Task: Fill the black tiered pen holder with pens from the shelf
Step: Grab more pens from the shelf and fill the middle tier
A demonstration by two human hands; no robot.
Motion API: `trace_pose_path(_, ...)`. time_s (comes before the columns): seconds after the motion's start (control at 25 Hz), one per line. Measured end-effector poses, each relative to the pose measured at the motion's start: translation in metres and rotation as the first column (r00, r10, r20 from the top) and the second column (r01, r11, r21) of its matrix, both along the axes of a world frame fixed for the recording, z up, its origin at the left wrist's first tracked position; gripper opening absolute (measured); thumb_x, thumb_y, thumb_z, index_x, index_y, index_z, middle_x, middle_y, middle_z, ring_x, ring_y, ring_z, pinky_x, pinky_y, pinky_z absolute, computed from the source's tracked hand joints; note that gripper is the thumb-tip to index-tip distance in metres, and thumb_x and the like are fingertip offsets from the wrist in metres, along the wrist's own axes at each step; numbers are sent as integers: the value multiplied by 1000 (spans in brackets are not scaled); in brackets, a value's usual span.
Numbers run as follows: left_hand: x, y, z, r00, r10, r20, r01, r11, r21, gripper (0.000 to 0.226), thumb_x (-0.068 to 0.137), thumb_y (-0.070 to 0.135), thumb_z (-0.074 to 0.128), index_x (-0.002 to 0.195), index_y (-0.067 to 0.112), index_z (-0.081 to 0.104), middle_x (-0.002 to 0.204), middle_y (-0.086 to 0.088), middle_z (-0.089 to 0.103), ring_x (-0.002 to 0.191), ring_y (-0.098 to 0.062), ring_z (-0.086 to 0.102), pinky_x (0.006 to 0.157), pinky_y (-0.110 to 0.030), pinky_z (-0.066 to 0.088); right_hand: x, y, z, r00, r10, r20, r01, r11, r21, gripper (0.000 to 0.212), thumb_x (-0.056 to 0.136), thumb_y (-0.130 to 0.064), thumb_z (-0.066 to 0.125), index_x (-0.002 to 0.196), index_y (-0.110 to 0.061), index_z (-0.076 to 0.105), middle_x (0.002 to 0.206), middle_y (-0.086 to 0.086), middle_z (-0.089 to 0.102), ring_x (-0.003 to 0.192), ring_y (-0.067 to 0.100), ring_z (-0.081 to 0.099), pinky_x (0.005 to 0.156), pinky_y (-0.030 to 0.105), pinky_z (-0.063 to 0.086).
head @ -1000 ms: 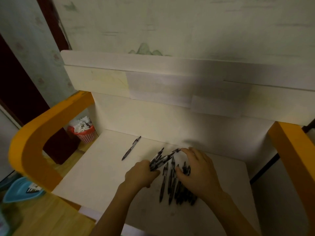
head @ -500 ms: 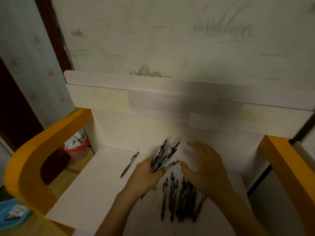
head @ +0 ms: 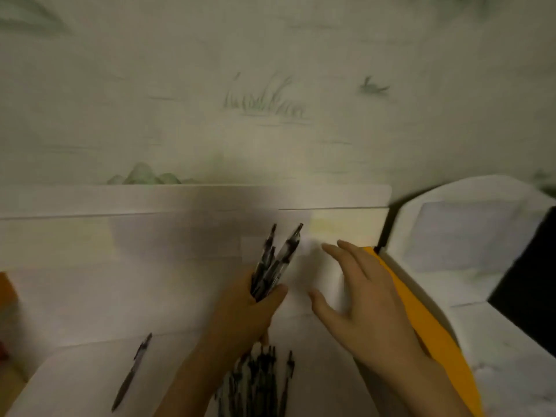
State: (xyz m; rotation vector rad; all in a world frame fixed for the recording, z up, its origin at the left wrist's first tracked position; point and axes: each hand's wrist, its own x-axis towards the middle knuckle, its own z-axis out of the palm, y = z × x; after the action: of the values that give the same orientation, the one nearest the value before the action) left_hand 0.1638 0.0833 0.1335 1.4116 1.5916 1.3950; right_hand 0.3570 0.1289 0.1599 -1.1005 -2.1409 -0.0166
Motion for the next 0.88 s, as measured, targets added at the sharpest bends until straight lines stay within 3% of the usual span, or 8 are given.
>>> trace_pose_path(0.08,25,9,12,996,-79,-32,79,997,3,15,91,40,61,89,26,57,46,3,55,38,-9,53,45,-15,47,28,-4,9,996,-83,-26,84,996,17,66,84,-64,51,144,-43,32,152,-13,34,140,10,30,114,37,33)
trace_pose_path(0.32,127,28,50,970,-214,-120,225,970,93,24,92,39,61,75,24,52,44,9,57,35,-5,53,42,-18,46,128,-21,30,958,-283,-57,286,955,75,64,85,-63,54,142,-40,37,151,-11,38,139,12,34,112,41,35)
trace_pose_path(0.52,231,32,63,941,-324,-97,336,926,169,16,90,37,63,82,26,54,45,4,52,35,-11,51,40,-19,42,228,-38,37,920,-375,-112,386,918,90,65,84,-57,58,142,-34,40,148,-7,41,138,13,35,111,43,36)
trace_pose_path(0.64,312,33,64,918,-376,-126,393,905,163,19,89,38,64,76,30,52,47,4,53,37,-13,53,41,-19,44,307,-46,34,880,-463,-111,471,879,73,67,84,-60,58,143,-38,36,149,-12,38,138,10,32,112,41,36)
trace_pose_path(0.88,457,40,54,882,-441,-165,463,877,129,15,89,38,62,81,30,54,49,2,56,37,-14,55,42,-20,48,450,-56,18,844,-529,-86,532,846,21,66,83,-62,51,142,-35,39,147,-10,42,136,12,36,111,43,37)
